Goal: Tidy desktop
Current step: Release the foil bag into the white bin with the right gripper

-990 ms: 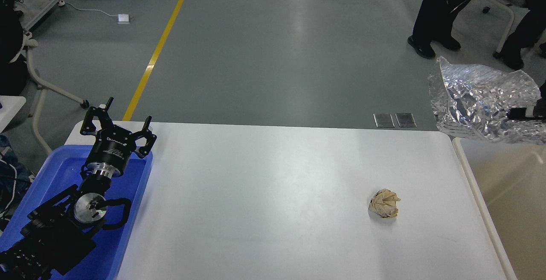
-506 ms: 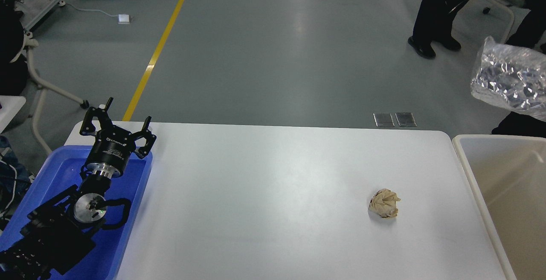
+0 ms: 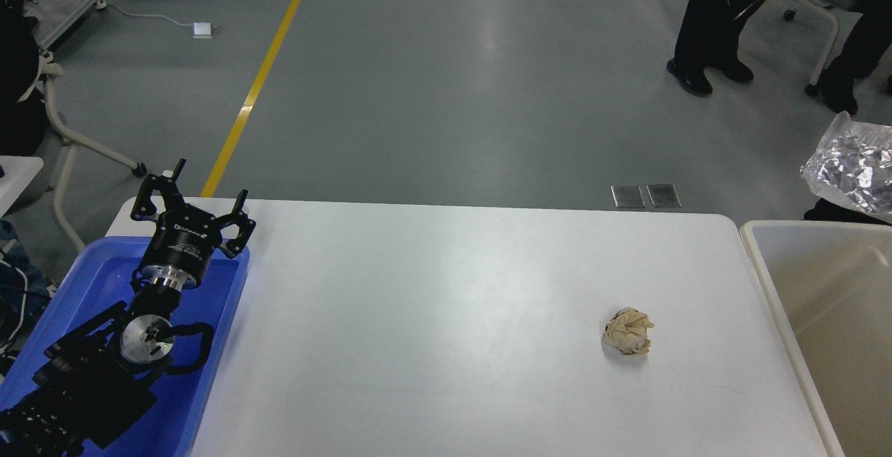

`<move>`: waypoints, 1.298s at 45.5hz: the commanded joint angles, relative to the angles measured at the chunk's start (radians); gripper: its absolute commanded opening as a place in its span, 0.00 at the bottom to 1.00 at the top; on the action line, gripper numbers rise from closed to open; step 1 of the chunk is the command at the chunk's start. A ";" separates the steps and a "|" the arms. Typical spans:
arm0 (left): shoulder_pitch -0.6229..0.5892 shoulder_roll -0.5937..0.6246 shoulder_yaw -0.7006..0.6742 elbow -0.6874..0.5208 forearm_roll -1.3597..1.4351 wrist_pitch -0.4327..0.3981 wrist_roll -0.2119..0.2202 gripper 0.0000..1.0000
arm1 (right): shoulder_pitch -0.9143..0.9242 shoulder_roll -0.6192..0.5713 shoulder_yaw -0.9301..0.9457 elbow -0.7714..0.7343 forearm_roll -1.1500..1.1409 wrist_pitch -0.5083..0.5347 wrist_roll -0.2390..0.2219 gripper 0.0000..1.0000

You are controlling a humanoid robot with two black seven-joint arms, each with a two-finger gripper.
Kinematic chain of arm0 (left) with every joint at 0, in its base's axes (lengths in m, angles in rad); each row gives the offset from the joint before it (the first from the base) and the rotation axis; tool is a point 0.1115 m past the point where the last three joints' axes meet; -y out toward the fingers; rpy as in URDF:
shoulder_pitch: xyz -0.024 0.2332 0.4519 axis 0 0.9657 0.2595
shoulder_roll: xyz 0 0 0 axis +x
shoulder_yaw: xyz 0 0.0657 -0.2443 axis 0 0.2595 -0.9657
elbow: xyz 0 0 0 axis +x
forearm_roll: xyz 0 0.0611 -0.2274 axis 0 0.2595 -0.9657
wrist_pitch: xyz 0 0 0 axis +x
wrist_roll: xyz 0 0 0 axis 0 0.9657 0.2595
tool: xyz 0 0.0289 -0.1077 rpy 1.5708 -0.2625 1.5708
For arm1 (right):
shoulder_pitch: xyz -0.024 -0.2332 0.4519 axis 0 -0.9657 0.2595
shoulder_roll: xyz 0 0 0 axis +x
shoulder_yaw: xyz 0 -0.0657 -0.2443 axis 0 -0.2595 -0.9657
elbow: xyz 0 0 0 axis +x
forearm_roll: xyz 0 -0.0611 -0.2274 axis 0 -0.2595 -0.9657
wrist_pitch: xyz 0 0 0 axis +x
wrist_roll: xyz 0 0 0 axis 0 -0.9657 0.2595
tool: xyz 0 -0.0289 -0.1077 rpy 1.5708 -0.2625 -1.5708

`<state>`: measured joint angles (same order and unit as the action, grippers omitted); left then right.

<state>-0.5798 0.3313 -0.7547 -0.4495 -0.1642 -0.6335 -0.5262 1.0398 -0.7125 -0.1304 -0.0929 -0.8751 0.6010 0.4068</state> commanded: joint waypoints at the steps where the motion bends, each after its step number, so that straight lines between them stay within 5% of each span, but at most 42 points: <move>1: 0.000 0.000 0.000 0.000 0.000 0.000 0.000 1.00 | -0.115 0.051 -0.031 -0.050 0.114 -0.132 -0.180 0.00; 7: 0.000 0.000 0.000 0.000 0.000 0.000 0.000 1.00 | -0.185 0.094 -0.028 -0.048 0.183 -0.193 -0.266 0.00; 24: 0.000 0.000 0.000 0.000 0.002 0.000 0.000 1.00 | -0.291 0.166 -0.011 -0.050 0.380 -0.343 -0.401 0.00; 59: 0.000 0.000 0.000 0.000 0.000 0.000 0.000 1.00 | -0.440 0.271 0.084 -0.047 0.481 -0.392 -0.410 0.00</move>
<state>-0.5799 0.3313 -0.7547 -0.4494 -0.1641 -0.6335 -0.5262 0.6241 -0.4532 -0.0643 -0.1405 -0.4123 0.2192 -0.0014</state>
